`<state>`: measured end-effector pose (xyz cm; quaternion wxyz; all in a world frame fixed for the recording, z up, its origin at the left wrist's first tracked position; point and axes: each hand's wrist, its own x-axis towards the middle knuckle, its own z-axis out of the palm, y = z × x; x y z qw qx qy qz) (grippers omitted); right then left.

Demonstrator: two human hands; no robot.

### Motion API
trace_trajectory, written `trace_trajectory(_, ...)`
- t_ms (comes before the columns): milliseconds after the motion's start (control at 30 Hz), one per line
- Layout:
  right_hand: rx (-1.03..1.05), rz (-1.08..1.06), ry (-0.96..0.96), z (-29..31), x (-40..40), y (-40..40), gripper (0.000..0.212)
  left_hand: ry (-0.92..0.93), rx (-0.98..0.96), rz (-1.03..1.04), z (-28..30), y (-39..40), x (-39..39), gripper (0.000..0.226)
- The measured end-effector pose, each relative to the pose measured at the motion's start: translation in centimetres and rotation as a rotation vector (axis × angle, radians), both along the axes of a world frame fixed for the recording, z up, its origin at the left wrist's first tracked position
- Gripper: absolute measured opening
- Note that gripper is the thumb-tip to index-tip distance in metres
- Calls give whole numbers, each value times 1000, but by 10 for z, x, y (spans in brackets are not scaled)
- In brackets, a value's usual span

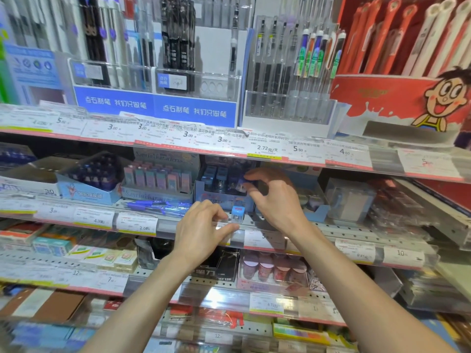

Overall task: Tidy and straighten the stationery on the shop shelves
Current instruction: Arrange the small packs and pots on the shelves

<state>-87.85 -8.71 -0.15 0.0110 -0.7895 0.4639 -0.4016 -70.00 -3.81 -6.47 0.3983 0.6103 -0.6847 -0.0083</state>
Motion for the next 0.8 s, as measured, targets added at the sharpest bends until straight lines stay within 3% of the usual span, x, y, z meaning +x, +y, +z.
trace_trajectory(533, 29, 49, 251, 0, 26, -43, 17, 0, -7, -13, -2, -3, 3, 29)
trace_trajectory(800, 77, 75, 235, 1, 21, -39, 22, -19, 14, -26, 3, 0, 4, 27)
